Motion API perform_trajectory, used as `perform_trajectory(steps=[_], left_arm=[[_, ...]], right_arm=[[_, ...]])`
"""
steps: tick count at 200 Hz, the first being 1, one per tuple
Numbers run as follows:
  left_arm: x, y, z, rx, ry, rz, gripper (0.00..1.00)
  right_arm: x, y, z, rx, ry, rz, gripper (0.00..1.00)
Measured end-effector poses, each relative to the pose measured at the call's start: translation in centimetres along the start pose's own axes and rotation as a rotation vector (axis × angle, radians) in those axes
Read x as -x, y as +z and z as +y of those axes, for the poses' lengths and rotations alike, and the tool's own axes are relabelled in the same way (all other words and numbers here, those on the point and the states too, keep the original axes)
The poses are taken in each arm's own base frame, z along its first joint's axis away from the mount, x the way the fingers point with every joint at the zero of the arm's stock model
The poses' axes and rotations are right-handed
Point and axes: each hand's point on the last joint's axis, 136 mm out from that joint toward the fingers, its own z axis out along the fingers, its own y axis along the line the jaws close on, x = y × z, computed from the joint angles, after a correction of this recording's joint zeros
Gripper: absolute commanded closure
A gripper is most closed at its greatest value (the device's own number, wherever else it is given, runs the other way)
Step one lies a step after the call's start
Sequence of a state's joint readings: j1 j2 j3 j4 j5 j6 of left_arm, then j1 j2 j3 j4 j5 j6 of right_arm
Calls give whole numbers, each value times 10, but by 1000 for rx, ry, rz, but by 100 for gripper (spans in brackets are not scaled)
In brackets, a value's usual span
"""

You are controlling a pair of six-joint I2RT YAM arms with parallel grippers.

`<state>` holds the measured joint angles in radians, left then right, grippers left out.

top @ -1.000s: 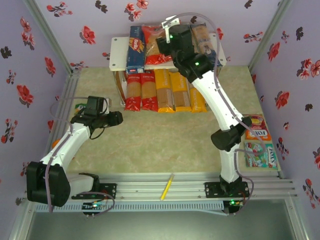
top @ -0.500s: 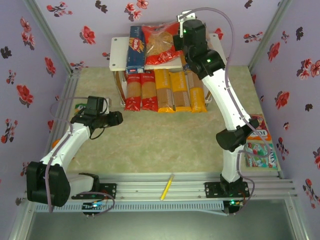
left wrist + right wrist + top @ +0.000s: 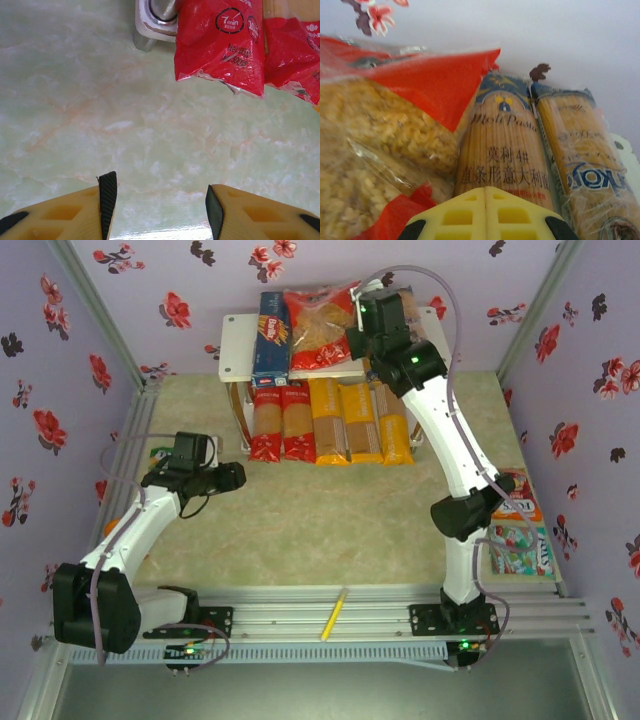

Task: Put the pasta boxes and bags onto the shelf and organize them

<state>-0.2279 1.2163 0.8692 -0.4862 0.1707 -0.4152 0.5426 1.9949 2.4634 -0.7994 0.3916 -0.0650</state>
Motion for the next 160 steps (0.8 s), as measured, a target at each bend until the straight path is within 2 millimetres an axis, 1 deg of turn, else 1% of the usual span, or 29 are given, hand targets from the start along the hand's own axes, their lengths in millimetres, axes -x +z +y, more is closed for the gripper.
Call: perform_trajectory(steps=[69,98,107,118,130,138,160], left_arm=[[-2,4,-2,-12,-2,13,48],[0,5,-2,-15,-1,9,48],[0,5,-2,-16,-1,11,47],[0,6,-3,-20,-1,10,46],[0,6,-4,-23,-1,10,46],[0,6,-4,-23,-1,9,46],[0,6,-4,-23,-1,10,46]], right_arm=[[-25,-1,4,26,-28,98,100],[-31,-2,7,43,-33,122,100],[-32,-2,7,48,-35,128,94],[-34,-2,8,51,-35,136,76],[-36,-3,6,48,-36,143,62],[-36,-3,5,47,-32,145,59],[-32,-7,4,50,-11,131,59]])
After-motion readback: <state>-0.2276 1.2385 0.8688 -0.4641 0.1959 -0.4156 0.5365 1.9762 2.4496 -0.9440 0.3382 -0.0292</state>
